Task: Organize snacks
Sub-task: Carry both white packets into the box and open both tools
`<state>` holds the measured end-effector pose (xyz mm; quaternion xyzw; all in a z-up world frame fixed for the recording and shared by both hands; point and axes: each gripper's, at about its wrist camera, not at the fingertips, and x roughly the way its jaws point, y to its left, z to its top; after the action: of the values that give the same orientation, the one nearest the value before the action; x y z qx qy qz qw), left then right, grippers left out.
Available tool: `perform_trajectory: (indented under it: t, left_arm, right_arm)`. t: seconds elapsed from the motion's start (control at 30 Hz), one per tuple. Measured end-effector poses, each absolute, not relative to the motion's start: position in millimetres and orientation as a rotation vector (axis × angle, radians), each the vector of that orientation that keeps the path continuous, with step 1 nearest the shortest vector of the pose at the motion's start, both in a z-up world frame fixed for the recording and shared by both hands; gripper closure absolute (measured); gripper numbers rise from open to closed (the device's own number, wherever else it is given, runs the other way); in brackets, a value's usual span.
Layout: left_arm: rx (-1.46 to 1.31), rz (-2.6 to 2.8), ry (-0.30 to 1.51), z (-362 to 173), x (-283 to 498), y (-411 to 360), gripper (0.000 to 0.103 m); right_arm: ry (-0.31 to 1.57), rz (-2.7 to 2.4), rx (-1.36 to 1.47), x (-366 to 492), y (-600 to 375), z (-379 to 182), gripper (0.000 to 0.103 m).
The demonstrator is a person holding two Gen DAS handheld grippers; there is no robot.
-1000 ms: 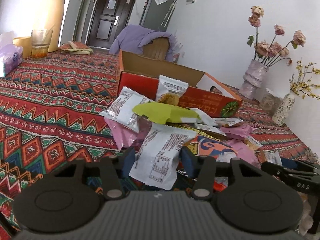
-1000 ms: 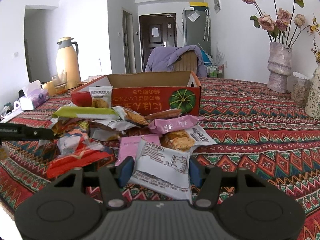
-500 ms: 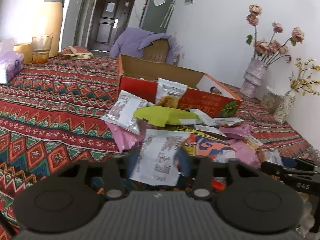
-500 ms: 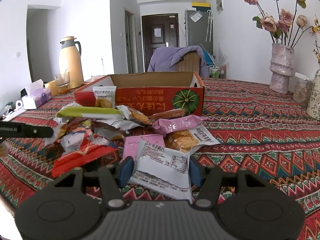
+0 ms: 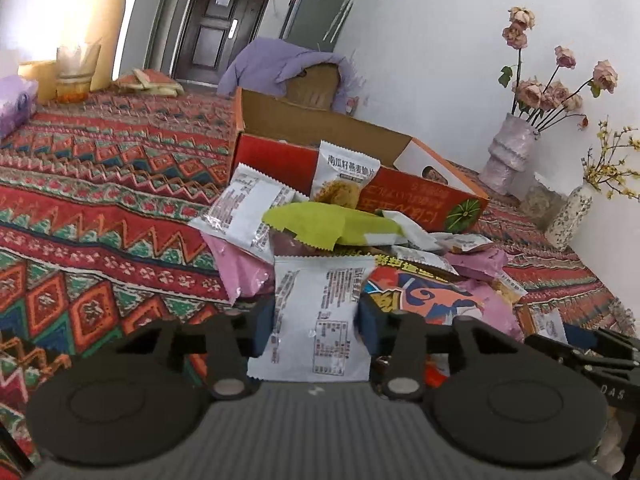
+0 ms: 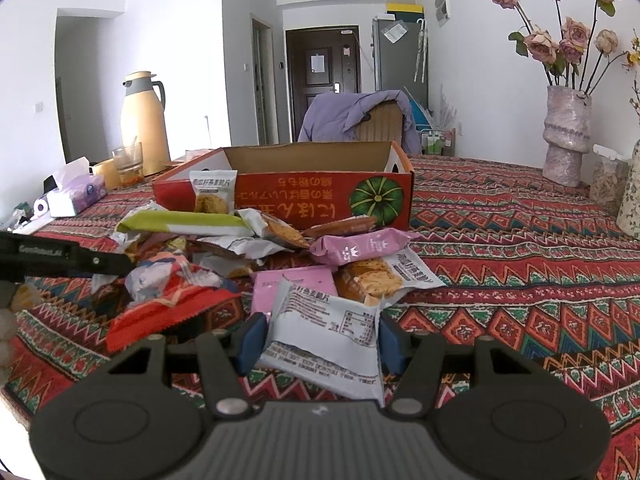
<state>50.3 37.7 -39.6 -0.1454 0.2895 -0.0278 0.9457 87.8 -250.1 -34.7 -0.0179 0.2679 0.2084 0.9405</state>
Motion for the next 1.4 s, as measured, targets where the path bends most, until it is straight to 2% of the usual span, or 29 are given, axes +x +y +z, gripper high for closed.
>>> perform_trajectory:
  t: [0.7, 1.07, 1.4]
  left_arm:
    - [-0.13, -0.03, 0.403, 9, 14, 10, 0.059]
    - [-0.128, -0.042, 0.308, 47, 51, 0, 0.059]
    - [-0.101, -0.022, 0.294, 73, 115, -7, 0.059]
  right_arm:
    - [0.461, 0.427, -0.016, 89, -251, -11, 0.045]
    - [0.326, 0.415, 0.029, 127, -242, 34, 0.045]
    - [0.315, 0.412, 0.051, 194, -222, 65, 0.044]
